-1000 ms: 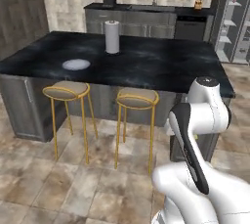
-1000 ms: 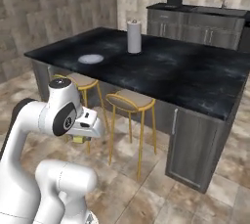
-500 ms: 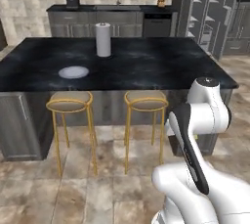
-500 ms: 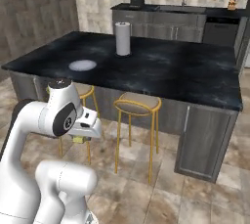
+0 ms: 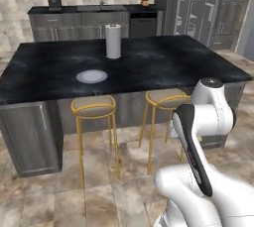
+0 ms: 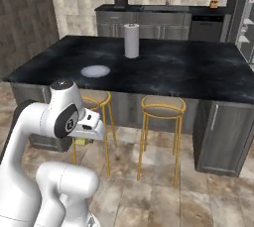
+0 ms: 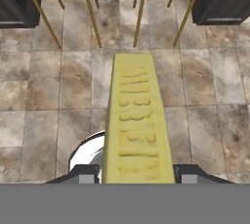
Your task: Retrieve the butter from the fridge and place it on a plate on the dining table. Then retrieve the butter knife by the fridge and place it near the plate.
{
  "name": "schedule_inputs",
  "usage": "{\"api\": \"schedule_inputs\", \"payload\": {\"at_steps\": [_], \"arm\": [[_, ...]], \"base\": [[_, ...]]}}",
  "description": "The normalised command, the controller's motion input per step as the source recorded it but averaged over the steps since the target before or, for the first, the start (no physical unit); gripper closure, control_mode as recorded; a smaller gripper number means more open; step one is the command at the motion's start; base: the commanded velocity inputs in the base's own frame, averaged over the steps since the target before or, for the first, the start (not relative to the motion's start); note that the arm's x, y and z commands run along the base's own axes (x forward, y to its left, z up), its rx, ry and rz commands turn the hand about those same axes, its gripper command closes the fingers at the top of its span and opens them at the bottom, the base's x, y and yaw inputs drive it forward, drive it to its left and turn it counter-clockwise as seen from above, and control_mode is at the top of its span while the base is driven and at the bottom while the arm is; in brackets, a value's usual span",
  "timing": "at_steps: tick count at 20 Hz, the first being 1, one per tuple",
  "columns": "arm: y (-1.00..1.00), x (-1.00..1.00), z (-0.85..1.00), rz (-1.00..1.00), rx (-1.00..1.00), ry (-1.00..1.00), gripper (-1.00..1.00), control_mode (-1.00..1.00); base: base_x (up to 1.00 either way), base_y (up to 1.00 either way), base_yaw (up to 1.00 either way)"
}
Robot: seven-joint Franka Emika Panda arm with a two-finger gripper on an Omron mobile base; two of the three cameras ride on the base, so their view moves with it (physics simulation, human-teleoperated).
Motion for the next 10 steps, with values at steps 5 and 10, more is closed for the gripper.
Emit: {"api": "schedule_inputs", "payload": {"at_steps": [5,10], "arm": [[0.0,0.0,0.0,0.0,0.0,0.0,1.0,1.0],[0.0,0.0,0.0,0.0,0.0,0.0,1.0,1.0]], "base": [[0.27,1.0,-0.13],[0.46,1.0,-0.03]]}}
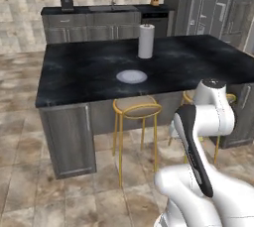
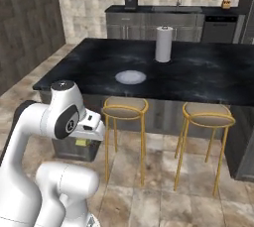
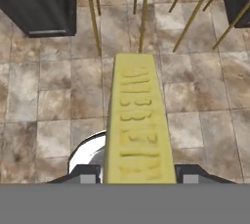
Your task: Retrieve the butter from the fridge and place it on a plate on the dining table. Then retrieve the butter knife by the fridge and place it near the plate.
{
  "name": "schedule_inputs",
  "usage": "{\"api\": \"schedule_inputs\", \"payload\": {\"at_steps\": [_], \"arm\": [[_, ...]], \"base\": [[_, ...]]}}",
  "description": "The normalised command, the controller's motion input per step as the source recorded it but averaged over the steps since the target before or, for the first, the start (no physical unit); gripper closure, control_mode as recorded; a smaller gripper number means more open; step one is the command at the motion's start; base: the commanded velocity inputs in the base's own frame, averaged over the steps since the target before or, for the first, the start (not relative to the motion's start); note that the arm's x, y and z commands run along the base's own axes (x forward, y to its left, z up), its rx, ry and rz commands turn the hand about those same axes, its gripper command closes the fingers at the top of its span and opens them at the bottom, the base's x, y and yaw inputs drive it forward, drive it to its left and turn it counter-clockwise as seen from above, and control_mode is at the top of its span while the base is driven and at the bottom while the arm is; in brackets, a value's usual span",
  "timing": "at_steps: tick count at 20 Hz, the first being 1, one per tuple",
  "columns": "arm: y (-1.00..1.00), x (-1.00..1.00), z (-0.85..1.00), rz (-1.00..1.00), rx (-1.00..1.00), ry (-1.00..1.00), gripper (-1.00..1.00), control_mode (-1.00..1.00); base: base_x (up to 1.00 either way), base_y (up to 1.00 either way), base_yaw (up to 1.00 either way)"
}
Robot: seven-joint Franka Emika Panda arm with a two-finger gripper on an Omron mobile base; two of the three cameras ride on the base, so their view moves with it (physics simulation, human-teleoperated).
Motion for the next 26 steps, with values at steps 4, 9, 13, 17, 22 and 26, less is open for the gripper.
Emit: {"api": "schedule_inputs", "payload": {"at_steps": [4,9,13,17,22,26], "arm": [[0.0,0.0,0.0,0.0,0.0,0.0,1.0,1.0],[0.0,0.0,0.0,0.0,0.0,0.0,1.0,1.0],[0.0,0.0,0.0,0.0,0.0,0.0,1.0,1.0],[0.0,0.0,0.0,0.0,0.0,0.0,1.0,1.0],[0.0,0.0,0.0,0.0,0.0,0.0,1.0,1.0],[0.0,0.0,0.0,0.0,0.0,0.0,1.0,1.0]], "base": [[0.48,0.84,0.0],[0.7,0.15,-0.03],[0.73,-0.19,-0.02],[0.61,-0.46,0.0],[0.23,-0.57,0.0],[0.22,-0.41,0.0]]}}
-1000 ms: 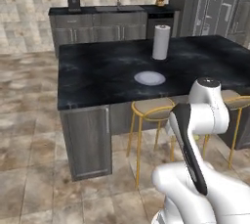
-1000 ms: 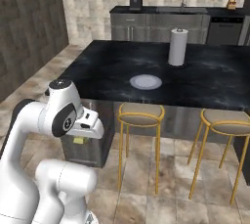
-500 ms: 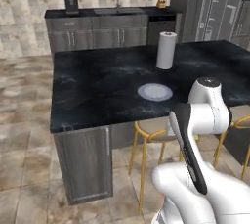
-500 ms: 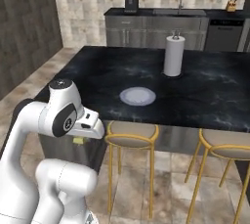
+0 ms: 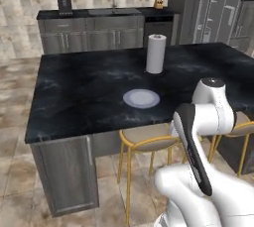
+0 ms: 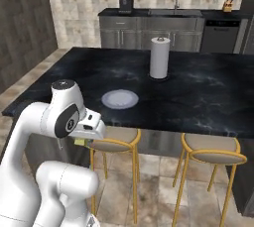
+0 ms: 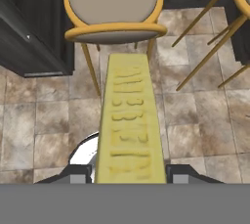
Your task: Retrieve the butter from the fridge and place it on a plate on the dining table. Then retrieve the butter knife by the fridge and place it near the plate.
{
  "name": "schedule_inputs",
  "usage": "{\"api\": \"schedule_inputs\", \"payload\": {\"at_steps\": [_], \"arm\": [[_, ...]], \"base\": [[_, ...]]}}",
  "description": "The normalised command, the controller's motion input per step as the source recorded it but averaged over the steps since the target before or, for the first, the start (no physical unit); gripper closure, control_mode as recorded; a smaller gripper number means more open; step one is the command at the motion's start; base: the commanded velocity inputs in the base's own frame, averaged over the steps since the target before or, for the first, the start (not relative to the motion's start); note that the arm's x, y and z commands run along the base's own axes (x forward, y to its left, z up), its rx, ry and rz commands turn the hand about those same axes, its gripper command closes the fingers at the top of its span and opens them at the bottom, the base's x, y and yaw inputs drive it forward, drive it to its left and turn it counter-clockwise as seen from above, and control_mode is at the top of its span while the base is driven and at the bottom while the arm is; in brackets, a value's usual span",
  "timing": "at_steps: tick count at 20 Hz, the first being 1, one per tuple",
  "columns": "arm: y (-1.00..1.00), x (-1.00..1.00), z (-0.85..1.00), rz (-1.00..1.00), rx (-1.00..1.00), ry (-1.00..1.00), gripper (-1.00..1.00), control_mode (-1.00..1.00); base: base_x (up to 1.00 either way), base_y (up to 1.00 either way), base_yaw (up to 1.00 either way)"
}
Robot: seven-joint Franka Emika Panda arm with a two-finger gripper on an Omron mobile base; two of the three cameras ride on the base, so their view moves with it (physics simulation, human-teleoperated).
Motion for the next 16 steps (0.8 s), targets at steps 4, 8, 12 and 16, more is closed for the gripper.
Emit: {"api": "schedule_inputs", "payload": {"at_steps": [4,8,12,16], "arm": [[0.0,0.0,0.0,0.0,0.0,0.0,1.0,1.0],[0.0,0.0,0.0,0.0,0.0,0.0,1.0,1.0],[0.0,0.0,0.0,0.0,0.0,0.0,1.0,1.0],[0.0,0.0,0.0,0.0,0.0,0.0,1.0,1.0]], "base": [[0.31,0.18,-0.03],[0.72,0.14,0.0],[0.72,-0.14,0.06],[0.47,-0.23,0.08]]}}
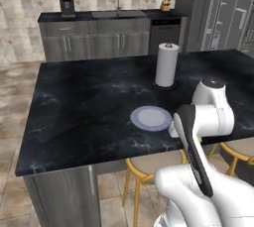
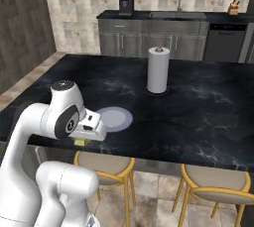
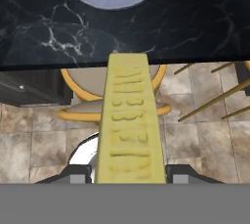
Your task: Retrieve the butter from the fridge and place it on a plate on the dining table. Then retrieve the butter knife by the fridge and place it near the plate.
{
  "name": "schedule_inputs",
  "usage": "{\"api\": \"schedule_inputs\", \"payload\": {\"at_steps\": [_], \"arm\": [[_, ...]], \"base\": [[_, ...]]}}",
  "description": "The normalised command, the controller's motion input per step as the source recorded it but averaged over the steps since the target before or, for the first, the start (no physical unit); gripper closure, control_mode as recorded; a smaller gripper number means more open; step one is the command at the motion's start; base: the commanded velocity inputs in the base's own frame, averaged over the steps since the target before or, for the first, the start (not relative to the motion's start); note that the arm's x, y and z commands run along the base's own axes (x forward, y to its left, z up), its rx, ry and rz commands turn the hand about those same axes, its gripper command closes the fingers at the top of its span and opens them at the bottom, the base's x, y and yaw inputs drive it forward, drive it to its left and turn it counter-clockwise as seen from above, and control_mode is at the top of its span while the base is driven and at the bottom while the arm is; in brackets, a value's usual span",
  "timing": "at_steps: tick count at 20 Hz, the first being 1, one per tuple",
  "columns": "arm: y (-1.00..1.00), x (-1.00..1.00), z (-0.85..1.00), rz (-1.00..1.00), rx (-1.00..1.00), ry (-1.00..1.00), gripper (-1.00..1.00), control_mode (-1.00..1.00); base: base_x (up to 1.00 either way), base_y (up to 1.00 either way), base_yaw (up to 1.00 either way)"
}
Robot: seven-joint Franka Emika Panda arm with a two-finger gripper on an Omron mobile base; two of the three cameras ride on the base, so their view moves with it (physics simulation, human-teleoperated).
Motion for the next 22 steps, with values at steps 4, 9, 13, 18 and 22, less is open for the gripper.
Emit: {"api": "schedule_inputs", "payload": {"at_steps": [4,9,13,18,22], "arm": [[0.0,0.0,0.0,0.0,0.0,0.0,1.0,1.0],[0.0,0.0,0.0,0.0,0.0,0.0,1.0,1.0],[0.0,0.0,0.0,0.0,0.0,0.0,1.0,1.0],[0.0,0.0,0.0,0.0,0.0,0.0,1.0,1.0],[0.0,0.0,0.0,0.0,0.0,0.0,1.0,1.0]], "base": [[0.48,0.0,0.0],[0.7,0.13,0.0],[0.68,0.25,0.0],[0.45,0.2,0.0],[0.28,0.09,0.0]]}}
